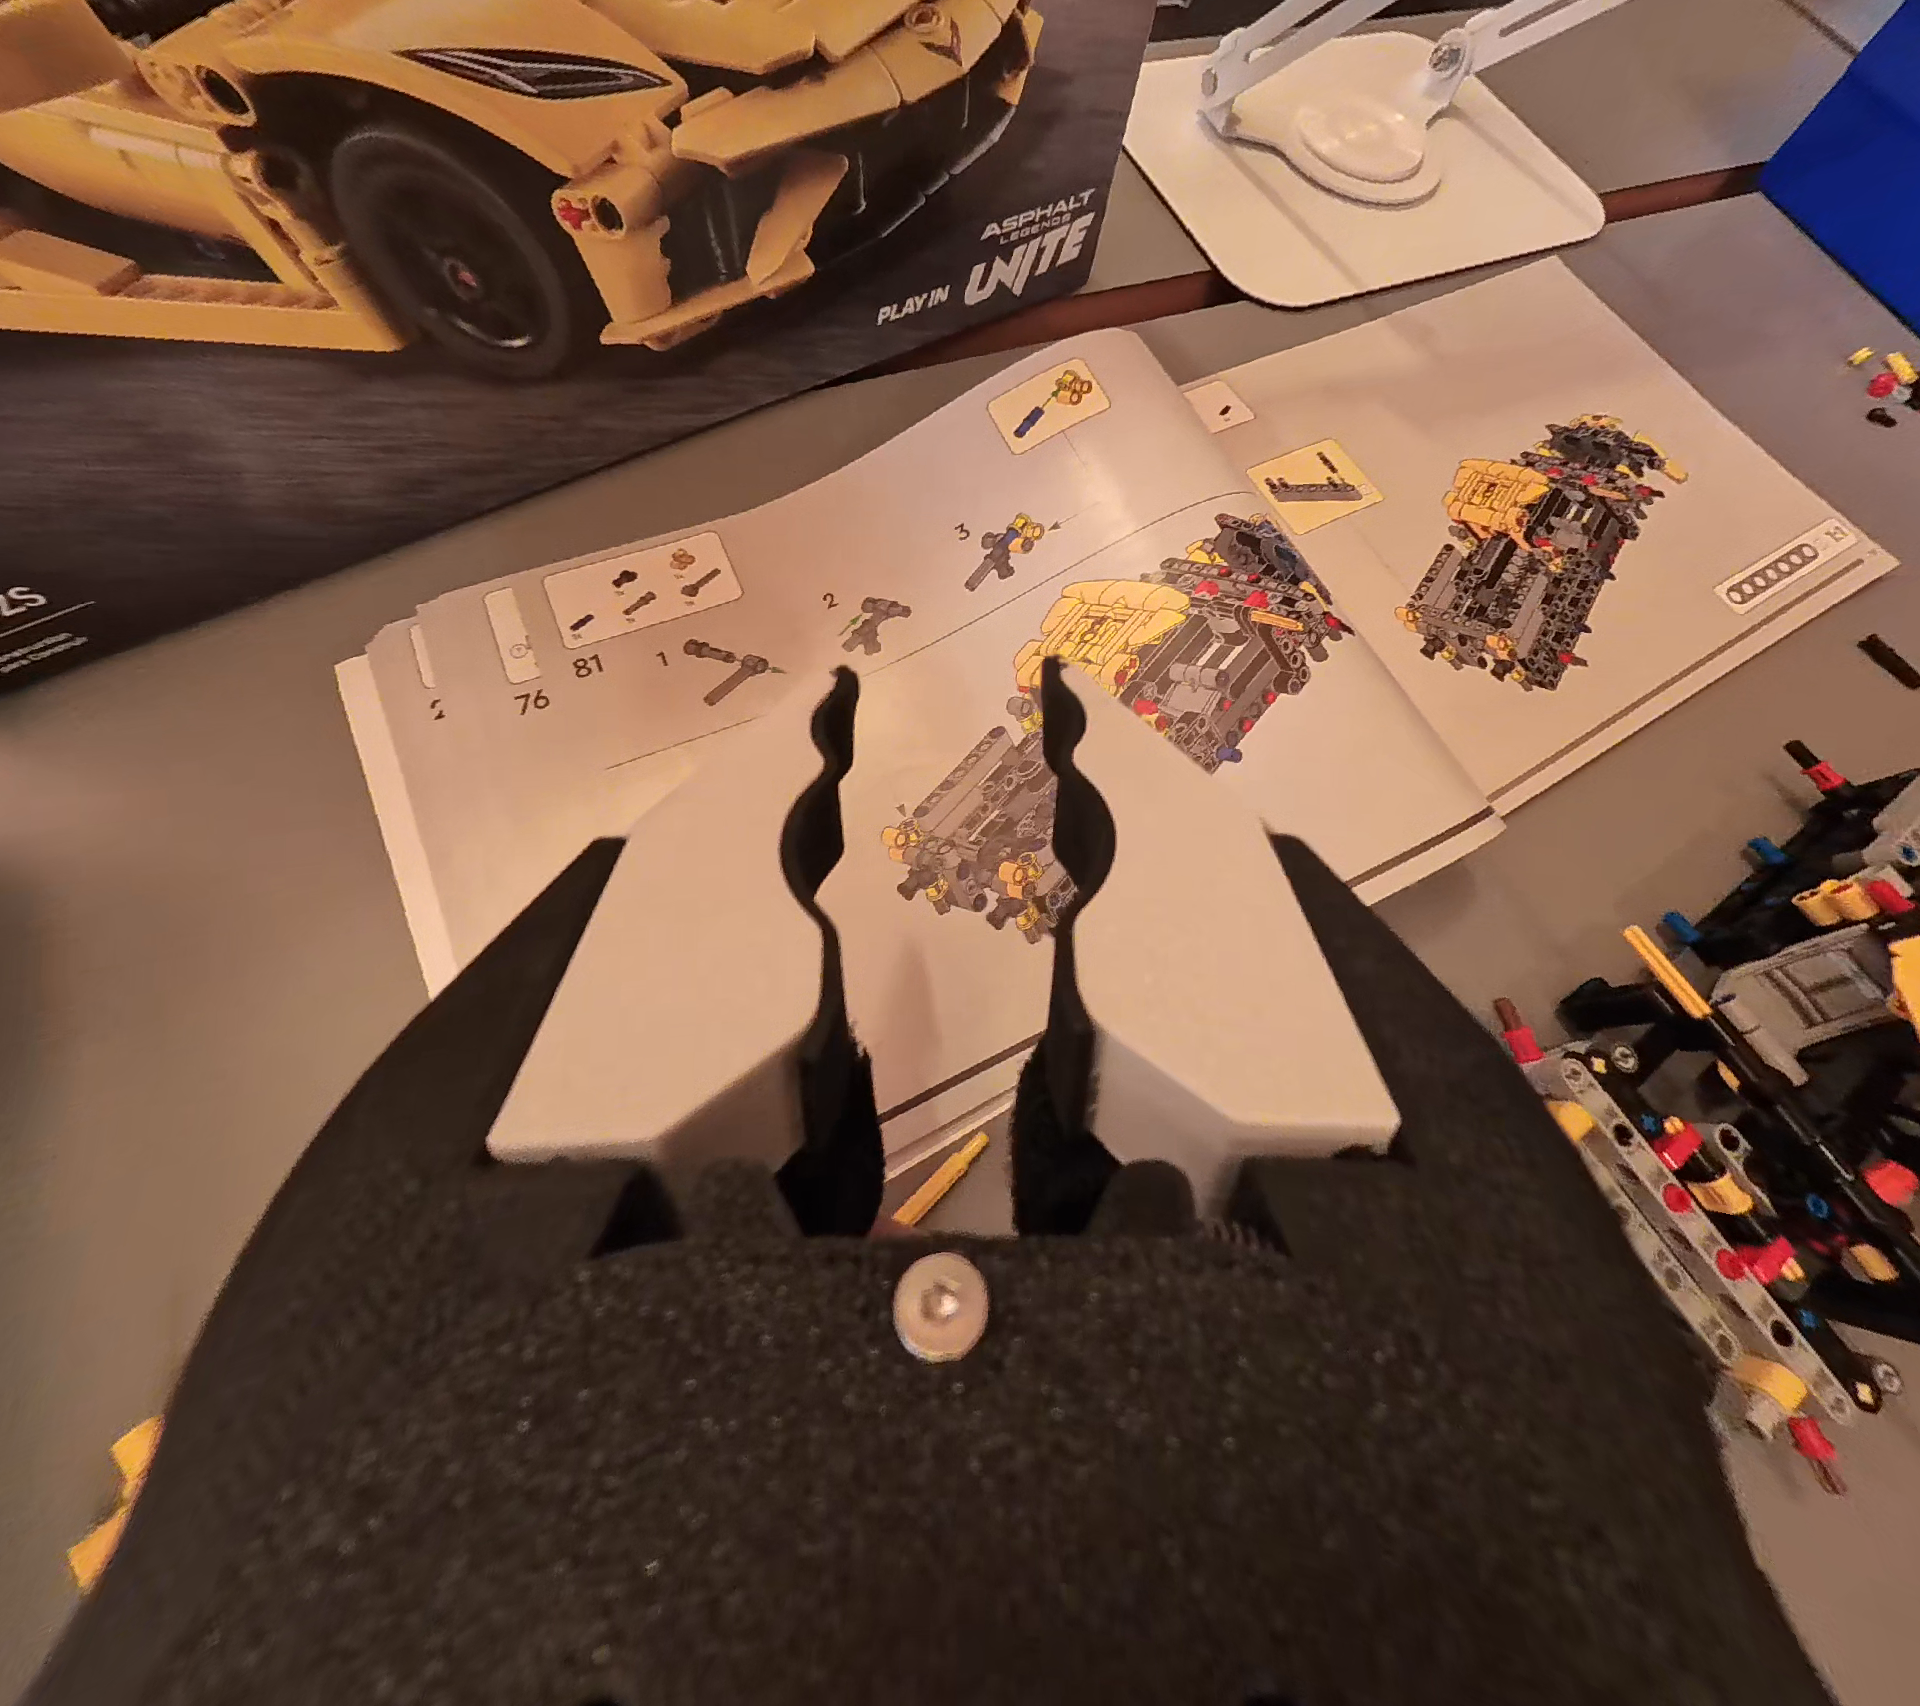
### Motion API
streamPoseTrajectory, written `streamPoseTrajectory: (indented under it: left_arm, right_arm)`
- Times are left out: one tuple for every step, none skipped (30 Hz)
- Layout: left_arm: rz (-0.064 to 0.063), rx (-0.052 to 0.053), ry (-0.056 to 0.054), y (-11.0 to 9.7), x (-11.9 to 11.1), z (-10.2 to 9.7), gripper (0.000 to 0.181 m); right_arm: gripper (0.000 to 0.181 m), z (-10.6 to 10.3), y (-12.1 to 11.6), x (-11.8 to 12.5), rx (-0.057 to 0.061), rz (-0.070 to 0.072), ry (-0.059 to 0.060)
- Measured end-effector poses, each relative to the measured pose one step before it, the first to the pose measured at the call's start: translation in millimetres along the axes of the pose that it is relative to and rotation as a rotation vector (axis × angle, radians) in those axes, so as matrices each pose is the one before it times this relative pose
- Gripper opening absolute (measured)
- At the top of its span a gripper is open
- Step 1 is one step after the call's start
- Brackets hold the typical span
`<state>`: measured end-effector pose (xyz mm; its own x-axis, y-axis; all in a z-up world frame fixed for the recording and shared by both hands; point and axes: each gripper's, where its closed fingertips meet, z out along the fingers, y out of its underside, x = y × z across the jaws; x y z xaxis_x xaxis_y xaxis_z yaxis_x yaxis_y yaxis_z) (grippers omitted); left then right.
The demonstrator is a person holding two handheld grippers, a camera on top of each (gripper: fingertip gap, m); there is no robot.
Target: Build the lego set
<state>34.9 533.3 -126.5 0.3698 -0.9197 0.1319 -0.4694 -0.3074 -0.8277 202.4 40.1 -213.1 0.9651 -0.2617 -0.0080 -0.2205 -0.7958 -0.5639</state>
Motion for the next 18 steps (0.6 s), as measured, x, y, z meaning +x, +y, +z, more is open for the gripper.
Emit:
streamPoseTrajectory:
  left_arm:
    - [0.0018,-0.0029,-0.0003,0.66,-0.07,0.53,0.036]
    - [-0.0010,-0.0023,0.0017,0.45,0.11,0.51,0.036]
    - [-0.0023,-0.0010,0.0017,0.29,0.08,0.17,0.036]
    - [-0.0015,0.0004,-0.0002,0.01,-0.17,0.05,0.036]
    - [0.0004,0.0002,-0.0018,-0.09,-0.40,-0.10,0.036]
    - [0.0013,-0.0003,-0.0023,0.02,-0.51,0.00,0.036]
    - [0.0005,0.0001,-0.0018,0.06,-0.53,0.03,0.036]
    - [-0.0003,-0.0008,-0.0002,0.16,-0.46,-0.06,0.036]
    - [-0.0003,-0.0011,-0.0003,0.26,-0.58,-0.01,0.036]
    - [-0.0002,0.0003,-0.0032,-0.02,-1.19,-0.37,0.036]
    - [-0.0001,0.0017,-0.0060,-0.29,-2.00,-0.62,0.036]
    - [-0.0006,0.0025,-0.0071,-0.44,-2.50,-0.78,0.036]
    - [-0.0022,0.0013,-0.0065,0.05,-2.93,-0.74,0.036]
    - [-0.0044,-0.0003,-0.0061,0.31,-3.12,-0.99,0.036]
    - [-0.0065,-0.0001,-0.0055,0.41,-3.42,-1.11,0.036]
    - [-0.0074,0.0004,-0.0036,0.15,-3.30,-1.19,0.036]
    - [-0.0070,-0.0012,-0.0046,0.46,-3.46,-1.10,0.036]
    - [-0.0060,-0.0018,-0.0044,0.87,-3.46,-0.56,0.036]
  right_arm:
    - [0.029,0.18,-0.47,0.63,0.0101,-0.0085,0.0041]
    - [0.029,0.24,-0.31,-1.23,0.0077,-0.0039,-0.0085]
    - [0.028,0.47,-0.20,0.73,0.0053,0.0051,0.0011]
    - [0.024,-0.05,0.31,2.20,0.0020,0.0019,0.0104]
    - [0.024,-0.15,0.16,-0.30,0.0010,-0.0020,-0.0016]
    - [0.023,0.12,0.03,-0.05,-0.0007,-0.0101,0.0045]
    - [0.023,0.04,0.02,0.04,0.0008,-0.0144,0.0076]
    - [0.023,-0.10,0.00,0.02,0.0007,-0.0131,0.0073]
    - [0.023,-0.03,-0.19,0.01,-0.0003,-0.0068,0.0035]
    - [0.023,0.06,-0.06,-0.06,-0.0003,0.0000,-0.0010]
    - [0.023,0.04,-0.05,0.18,0.0011,0.0039,-0.0028]
    - [0.023,-0.50,0.11,1.34,-0.0012,0.0015,0.0040]
    - [0.023,-1.87,-0.14,2.22,0.0011,0.0009,0.0101]
    - [0.023,-3.64,-1.62,2.05,0.0090,0.0013,0.0092]
    - [0.023,-5.08,-2.96,2.22,0.0138,0.0022,0.0110]
    - [0.023,-6.30,-4.20,1.87,0.0153,0.0015,0.0113]
    - [0.023,-6.83,-6.12,0.51,0.0202,-0.0019,0.0089]
    - [0.023,-6.78,-9.71,-3.82,0.0331,-0.0065,-0.0086]
